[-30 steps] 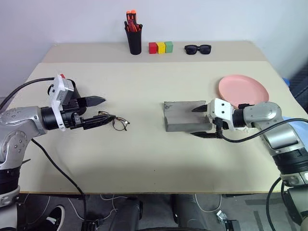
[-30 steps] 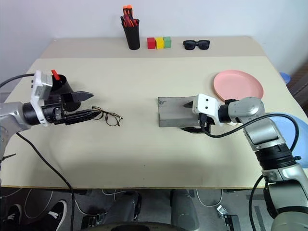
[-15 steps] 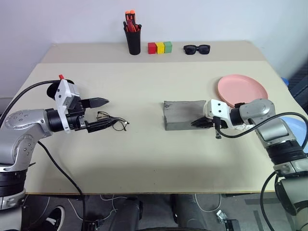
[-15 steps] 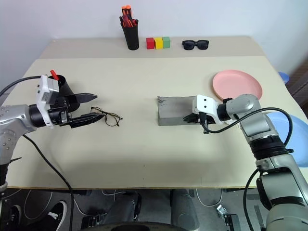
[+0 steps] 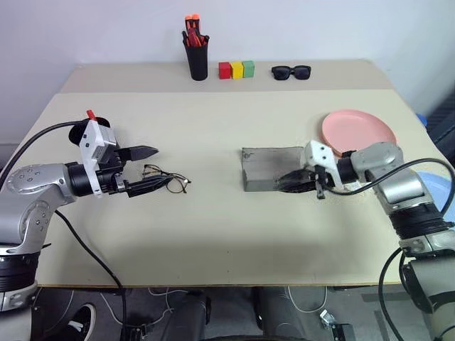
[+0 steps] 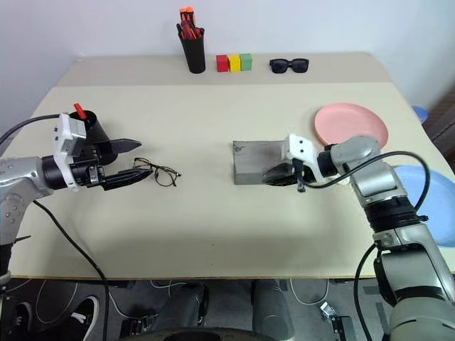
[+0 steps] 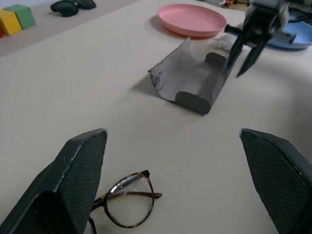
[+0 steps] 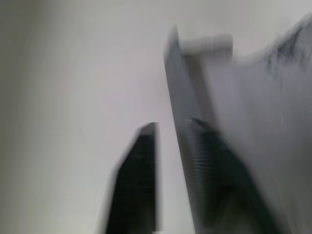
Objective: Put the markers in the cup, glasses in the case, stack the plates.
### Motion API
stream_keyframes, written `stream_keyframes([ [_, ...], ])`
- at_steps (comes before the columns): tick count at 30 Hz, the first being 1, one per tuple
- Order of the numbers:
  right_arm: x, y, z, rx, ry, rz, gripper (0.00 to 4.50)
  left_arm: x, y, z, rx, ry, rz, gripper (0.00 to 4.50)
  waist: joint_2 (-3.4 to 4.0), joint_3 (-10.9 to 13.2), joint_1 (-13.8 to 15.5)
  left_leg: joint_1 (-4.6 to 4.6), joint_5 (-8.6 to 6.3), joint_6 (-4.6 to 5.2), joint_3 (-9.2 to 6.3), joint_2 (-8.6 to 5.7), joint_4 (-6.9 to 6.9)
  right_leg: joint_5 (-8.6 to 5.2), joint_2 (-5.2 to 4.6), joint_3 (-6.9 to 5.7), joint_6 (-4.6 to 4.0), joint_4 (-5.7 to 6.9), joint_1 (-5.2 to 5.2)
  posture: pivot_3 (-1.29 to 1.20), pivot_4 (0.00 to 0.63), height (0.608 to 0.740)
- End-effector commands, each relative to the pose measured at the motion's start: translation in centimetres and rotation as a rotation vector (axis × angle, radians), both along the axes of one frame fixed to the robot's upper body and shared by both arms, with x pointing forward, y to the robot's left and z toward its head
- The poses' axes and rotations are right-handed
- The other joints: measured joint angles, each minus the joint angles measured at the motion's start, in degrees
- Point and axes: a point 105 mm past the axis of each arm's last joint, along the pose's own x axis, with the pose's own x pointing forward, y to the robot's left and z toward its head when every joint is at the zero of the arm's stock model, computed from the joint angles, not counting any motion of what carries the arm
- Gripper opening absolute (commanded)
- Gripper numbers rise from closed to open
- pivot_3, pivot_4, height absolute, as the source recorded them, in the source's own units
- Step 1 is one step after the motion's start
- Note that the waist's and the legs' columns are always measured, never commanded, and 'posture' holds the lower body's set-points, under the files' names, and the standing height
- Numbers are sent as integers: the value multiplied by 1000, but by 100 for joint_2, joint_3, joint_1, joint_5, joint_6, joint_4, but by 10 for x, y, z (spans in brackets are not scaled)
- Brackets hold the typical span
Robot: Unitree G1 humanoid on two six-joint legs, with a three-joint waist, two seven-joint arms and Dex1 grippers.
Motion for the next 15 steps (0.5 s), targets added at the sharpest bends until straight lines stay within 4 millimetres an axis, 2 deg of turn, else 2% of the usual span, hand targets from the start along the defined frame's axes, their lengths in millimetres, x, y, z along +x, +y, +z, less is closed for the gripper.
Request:
stream_keyframes([
  [1, -2, 7, 47, 98, -106, 25, 2790, -4, 2, 12, -14, -44, -11, 4500, 0, 0, 1, 0, 0, 0, 0, 0, 0, 0, 0, 0, 0, 0, 0, 0, 150, 740],
  [2, 2, 8, 50, 86, -136, 5, 3320, -4, 1, 13, -19, -50, -19, 4500, 0, 0, -1, 1, 0, 0, 0, 0, 0, 0, 0, 0, 0, 0, 0, 0, 150, 740],
  [5, 14, 9, 42, 18, -171, -36, 3320, -5, -2, 16, -19, -78, -38, 4500, 0, 0, -6, 3, 0, 0, 1, 0, 0, 0, 1, 0, 0, 1, 0, 0, 150, 740],
  [9, 14, 10, 5, -157, -146, -12, 3320, -15, -10, 18, 48, -176, -104, 4500, -1, 0, -2, -1, 0, 0, 1, 0, 0, 0, 0, -1, 0, -2, 0, 0, 150, 740],
  [15, 16, 22, 8, -123, -58, -18, 3320, -25, -1, 15, 77, -162, -149, 4500, 4, 2, -20, -8, 0, -1, 7, 2, -1, 1, 1, 2, -1, 3, -15, 0, 150, 740],
])
